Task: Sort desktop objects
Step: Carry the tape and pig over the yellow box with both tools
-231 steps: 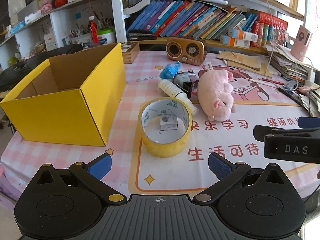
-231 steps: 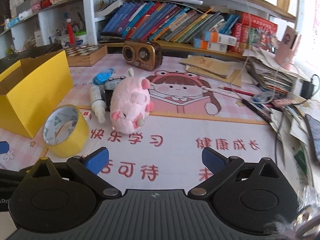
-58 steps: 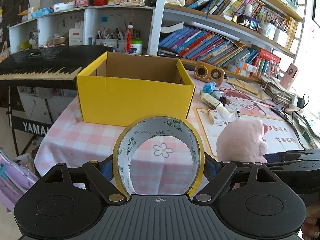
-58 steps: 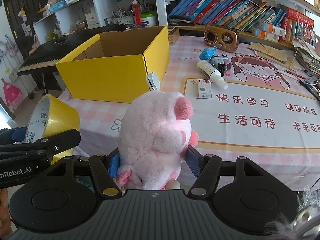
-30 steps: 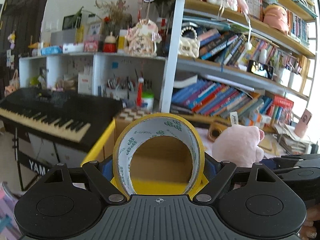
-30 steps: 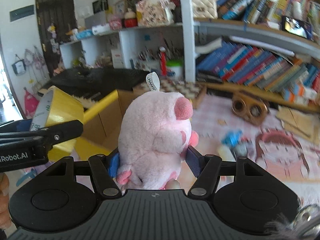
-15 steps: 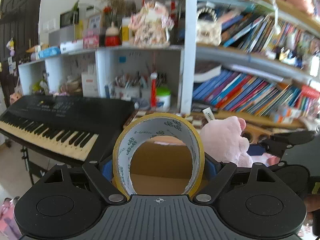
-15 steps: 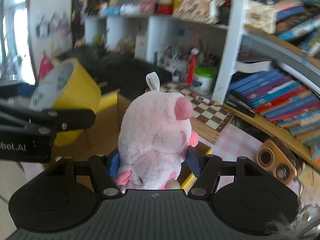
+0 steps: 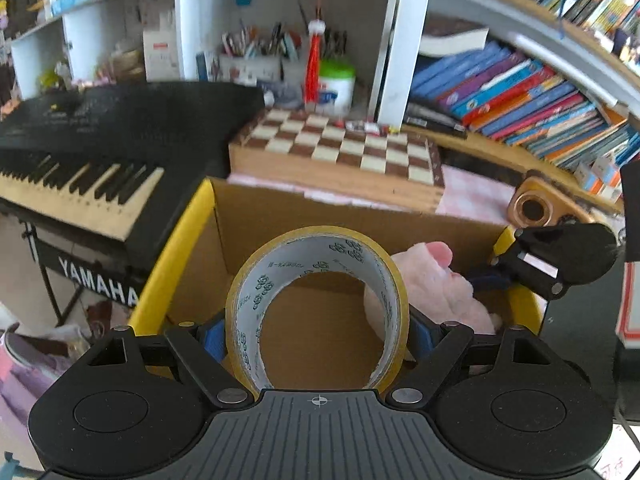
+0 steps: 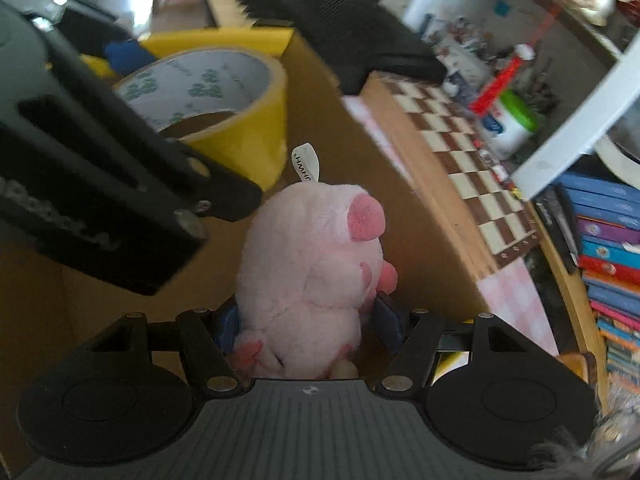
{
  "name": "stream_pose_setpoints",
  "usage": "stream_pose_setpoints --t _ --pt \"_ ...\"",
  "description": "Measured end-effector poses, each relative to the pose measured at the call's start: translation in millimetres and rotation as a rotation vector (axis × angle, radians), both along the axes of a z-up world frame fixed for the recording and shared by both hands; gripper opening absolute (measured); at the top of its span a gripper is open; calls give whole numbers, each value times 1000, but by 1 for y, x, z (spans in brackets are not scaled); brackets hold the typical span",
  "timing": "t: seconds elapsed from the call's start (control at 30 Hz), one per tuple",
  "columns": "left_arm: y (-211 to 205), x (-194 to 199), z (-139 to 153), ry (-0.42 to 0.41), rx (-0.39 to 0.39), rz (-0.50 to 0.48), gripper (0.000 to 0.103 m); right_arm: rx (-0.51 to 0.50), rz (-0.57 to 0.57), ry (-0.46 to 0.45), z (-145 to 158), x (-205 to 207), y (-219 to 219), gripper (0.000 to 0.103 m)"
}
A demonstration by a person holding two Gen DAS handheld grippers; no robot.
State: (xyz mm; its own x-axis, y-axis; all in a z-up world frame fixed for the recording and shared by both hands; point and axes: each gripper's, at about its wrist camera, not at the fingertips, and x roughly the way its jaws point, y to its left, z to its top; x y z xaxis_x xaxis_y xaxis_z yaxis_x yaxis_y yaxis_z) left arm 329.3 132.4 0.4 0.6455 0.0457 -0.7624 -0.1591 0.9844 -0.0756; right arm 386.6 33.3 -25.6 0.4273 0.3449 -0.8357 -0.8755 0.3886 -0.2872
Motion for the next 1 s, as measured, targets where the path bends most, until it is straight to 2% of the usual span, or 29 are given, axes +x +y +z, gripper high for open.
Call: stream_pose_setpoints --t 0.23,0.43,0.53,0.57,0.67,0.83,1.0 --pt "-9 8 -16 80 34 -14 85 -55 54 -23 -5 7 4 67" --pt "-12 9 -15 76 46 -9 86 -54 72 -48 -9 7 4 71" --pt "-12 7 -14 69 56 -13 88 -25 64 -46 -5 7 2 78" --pt "-13 5 -12 57 60 -17 92 -14 57 -47 -3 6 2 81" --pt "-15 -6 0 11 84 -21 96 19 20 -66 6 4 0 83" --pt "-20 -32 30 -94 132 -68 97 108 -69 -89 34 -6 -17 84" --pt "-21 -65 60 -224 170 -61 99 233 -173 -122 65 -26 -43 84"
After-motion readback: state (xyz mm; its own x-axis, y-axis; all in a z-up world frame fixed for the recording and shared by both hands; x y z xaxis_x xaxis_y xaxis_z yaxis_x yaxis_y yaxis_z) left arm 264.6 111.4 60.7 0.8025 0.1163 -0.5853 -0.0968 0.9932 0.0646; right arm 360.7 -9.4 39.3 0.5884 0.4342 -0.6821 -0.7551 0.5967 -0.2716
